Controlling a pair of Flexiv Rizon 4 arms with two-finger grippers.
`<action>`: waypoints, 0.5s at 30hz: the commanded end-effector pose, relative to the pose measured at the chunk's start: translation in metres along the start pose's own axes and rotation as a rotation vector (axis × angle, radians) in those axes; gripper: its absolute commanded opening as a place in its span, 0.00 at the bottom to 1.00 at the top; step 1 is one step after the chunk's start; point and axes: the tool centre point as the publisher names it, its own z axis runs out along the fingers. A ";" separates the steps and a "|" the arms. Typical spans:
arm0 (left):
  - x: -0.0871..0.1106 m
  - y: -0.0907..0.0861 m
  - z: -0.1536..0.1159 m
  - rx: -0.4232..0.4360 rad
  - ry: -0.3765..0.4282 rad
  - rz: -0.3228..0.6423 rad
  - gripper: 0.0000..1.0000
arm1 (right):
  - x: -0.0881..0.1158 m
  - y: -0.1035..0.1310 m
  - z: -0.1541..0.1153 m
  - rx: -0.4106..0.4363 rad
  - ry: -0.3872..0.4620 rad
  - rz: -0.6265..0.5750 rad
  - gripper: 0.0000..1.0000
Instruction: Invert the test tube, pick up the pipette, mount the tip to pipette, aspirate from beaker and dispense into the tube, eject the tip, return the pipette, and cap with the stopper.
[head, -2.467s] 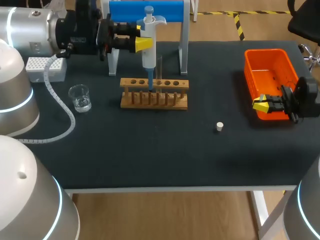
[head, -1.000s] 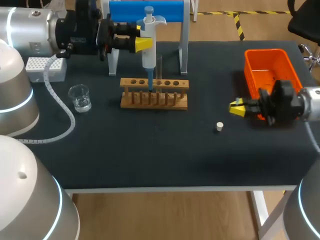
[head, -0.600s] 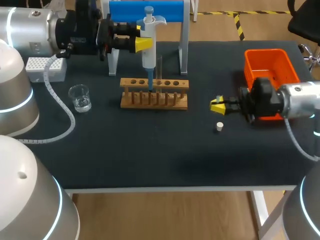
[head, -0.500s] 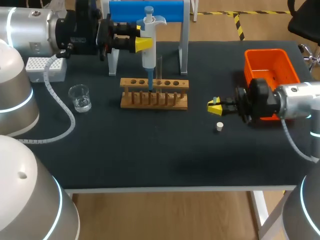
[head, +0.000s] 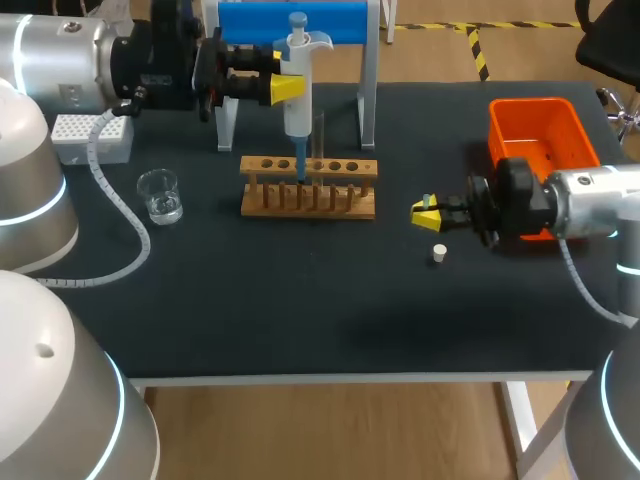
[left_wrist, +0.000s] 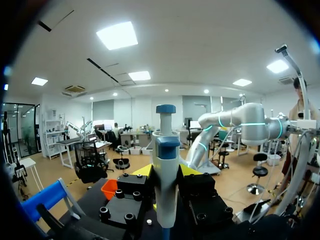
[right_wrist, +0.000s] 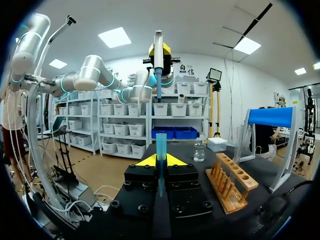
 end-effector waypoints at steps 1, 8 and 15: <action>0.000 0.000 0.000 0.002 0.000 0.001 0.00 | 0.000 0.000 0.000 0.001 0.001 0.000 0.00; 0.000 0.000 0.000 0.002 0.000 0.001 0.00 | 0.000 0.000 0.000 0.001 0.001 0.000 0.00; 0.000 0.000 0.000 0.002 0.000 0.001 0.00 | -0.001 0.003 0.017 -0.001 -0.025 0.026 0.00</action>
